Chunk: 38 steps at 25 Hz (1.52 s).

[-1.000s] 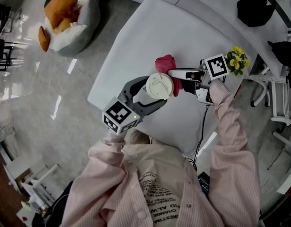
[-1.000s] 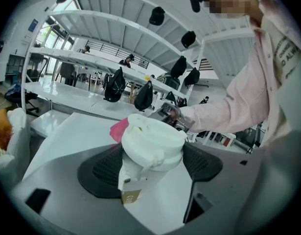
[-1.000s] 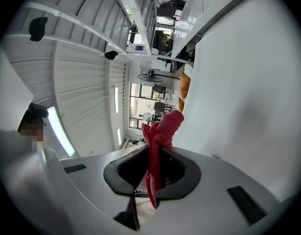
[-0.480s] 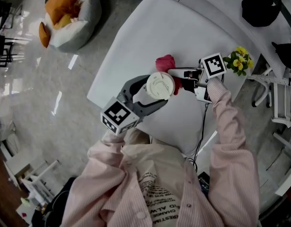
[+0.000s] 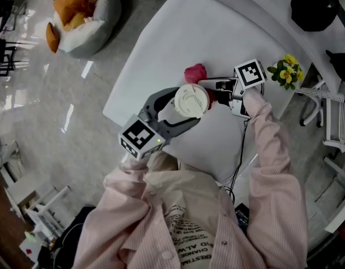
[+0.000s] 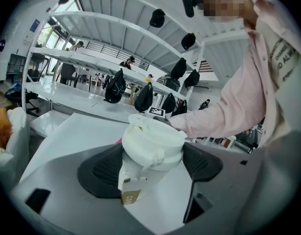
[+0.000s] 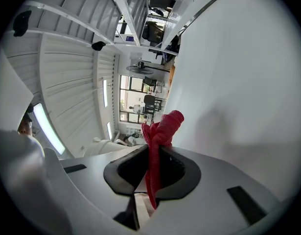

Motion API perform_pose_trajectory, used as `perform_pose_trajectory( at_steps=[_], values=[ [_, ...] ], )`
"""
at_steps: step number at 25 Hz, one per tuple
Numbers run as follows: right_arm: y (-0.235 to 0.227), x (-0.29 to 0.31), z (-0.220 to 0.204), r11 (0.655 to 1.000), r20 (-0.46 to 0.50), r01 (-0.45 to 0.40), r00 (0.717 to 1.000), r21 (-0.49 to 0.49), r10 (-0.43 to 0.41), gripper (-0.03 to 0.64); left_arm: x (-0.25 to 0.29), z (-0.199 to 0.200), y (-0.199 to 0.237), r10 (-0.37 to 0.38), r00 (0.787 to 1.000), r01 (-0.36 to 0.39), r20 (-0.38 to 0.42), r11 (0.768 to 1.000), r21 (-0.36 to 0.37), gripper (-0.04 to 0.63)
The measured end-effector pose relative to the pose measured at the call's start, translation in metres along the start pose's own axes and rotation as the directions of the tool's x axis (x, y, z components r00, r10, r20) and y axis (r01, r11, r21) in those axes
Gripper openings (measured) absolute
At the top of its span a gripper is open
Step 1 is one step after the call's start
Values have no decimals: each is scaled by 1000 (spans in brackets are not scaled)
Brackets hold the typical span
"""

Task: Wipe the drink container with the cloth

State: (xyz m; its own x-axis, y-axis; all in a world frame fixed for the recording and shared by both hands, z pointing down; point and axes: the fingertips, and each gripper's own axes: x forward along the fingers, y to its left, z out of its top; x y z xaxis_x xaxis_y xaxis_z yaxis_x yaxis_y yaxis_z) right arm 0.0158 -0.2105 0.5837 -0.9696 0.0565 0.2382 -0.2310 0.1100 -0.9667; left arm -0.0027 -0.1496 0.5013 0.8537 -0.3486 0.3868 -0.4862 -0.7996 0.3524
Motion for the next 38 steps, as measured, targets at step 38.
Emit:
perform_pose_trajectory(
  at_steps=[38],
  values=[
    [-25,4,2,952,73,238,971,-194,-228,44,0,-1,-1,2,1000,-2,4,1000,12,379]
  ],
)
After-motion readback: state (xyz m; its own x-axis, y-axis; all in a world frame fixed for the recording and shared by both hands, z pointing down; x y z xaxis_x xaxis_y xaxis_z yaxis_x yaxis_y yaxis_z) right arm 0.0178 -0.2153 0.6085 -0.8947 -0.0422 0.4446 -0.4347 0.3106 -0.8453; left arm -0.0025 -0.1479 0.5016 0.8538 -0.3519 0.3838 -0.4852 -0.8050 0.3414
